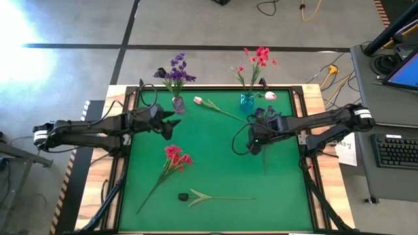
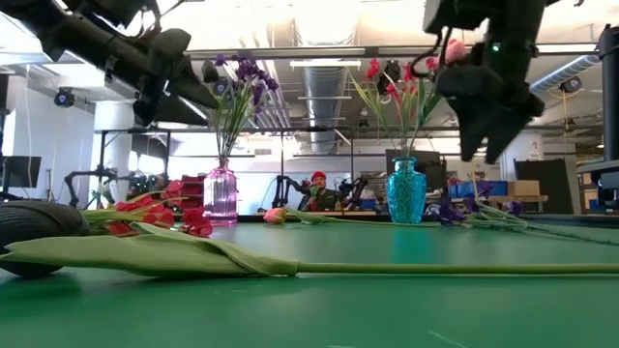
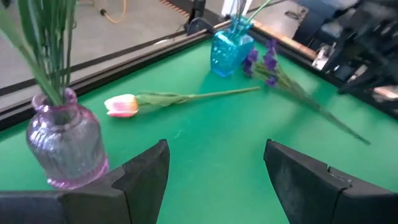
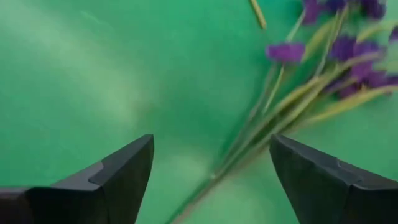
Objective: Sort flowers into vase by color
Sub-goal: Put the violet flowers into the violet vase
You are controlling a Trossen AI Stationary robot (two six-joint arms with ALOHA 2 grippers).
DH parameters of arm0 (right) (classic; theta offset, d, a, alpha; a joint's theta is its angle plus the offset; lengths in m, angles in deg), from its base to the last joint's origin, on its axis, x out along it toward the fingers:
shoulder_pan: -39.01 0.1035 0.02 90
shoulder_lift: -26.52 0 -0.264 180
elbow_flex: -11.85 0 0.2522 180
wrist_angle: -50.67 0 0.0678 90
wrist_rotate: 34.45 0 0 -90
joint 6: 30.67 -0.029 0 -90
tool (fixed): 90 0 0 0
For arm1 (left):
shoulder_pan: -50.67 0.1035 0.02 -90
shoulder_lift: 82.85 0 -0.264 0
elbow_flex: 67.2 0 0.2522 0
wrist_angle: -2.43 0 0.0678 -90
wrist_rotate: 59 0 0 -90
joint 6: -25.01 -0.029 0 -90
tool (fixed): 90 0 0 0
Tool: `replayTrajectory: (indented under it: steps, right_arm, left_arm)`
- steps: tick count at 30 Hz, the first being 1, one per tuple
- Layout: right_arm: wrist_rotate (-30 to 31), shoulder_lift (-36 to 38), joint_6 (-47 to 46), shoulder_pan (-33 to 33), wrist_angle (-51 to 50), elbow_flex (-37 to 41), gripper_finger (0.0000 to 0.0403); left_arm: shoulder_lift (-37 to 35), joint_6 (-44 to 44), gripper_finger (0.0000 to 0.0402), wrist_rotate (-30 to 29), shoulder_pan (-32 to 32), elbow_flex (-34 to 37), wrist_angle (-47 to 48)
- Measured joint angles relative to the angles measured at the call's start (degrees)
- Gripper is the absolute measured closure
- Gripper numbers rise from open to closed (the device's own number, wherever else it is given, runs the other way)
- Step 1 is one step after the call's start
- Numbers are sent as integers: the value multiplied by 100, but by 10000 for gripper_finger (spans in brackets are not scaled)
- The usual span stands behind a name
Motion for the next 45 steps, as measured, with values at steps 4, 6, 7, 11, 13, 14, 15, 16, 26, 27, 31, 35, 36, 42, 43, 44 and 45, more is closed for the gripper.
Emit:
replayTrajectory:
  steps: [4, 6, 7, 11, 13, 14, 15, 16, 26, 27, 31, 35, 36, 42, 43, 44, 45]
  right_arm:
    - [-120, 0, -272, 0, 0, 260, 65]
    - [-102, 0, -441, 0, 5, 402, 59]
    - [-67, 0, -509, 0, 4, 477, 57]
    - [-48, 0, -713, 0, -28, 792, 56]
    - [-45, 0, -832, 0, -15, 939, 58]
    - [-37, 0, -880, 0, -5, 1016, 60]
    - [-30, 0, -943, 0, 21, 1103, 61]
    - [-31, 0, -989, 0, 73, 1189, 63]
    - [-47, -2, -1264, 0, 1143, 1805, 75]
    - [-47, -4, -1262, 0, 1216, 1836, 76]
    - [-44, -4, -1237, 0, 1488, 1981, 77]
    - [-42, 5, -1234, 2, 1739, 2151, 81]
    - [-42, 7, -1234, 2, 1761, 2173, 86]
    - [-53, 4, -1192, 2, 1774, 2199, 165]
    - [-73, 4, -1164, 2, 1776, 2199, 183]
    - [-99, 4, -1153, 0, 1774, 2200, 203]
    - [-112, 4, -1145, 0, 1766, 2201, 222]
  left_arm:
    - [0, -38, 151, 1, -135, 2, -152]
    - [1, -48, 151, 0, -205, 2, -240]
    - [2, -48, 151, 0, -241, 2, -247]
    - [4, -6, 151, 0, -349, 2, -250]
    - [4, 9, 151, 0, -384, 2, -291]
    - [6, 10, 151, 0, -393, 2, -357]
    - [6, 15, 151, 0, -396, 2, -440]
    - [11, 14, 151, -2, -404, 2, -523]
    - [329, -78, 150, -2, -429, 2, -1236]
    - [365, -81, 150, -2, -429, 2, -1307]
    - [477, -177, 150, -88, -424, 2, -1563]
    - [551, -203, 150, -101, -424, 2, -1725]
    - [566, -203, 150, -105, -424, 2, -1747]
    - [590, -302, 150, -163, -424, 2, -1825]
    - [590, -304, 150, -204, -424, 2, -1828]
    - [590, -306, 150, -240, -424, 2, -1828]
    - [590, -306, 150, -249, -424, 2, -1830]
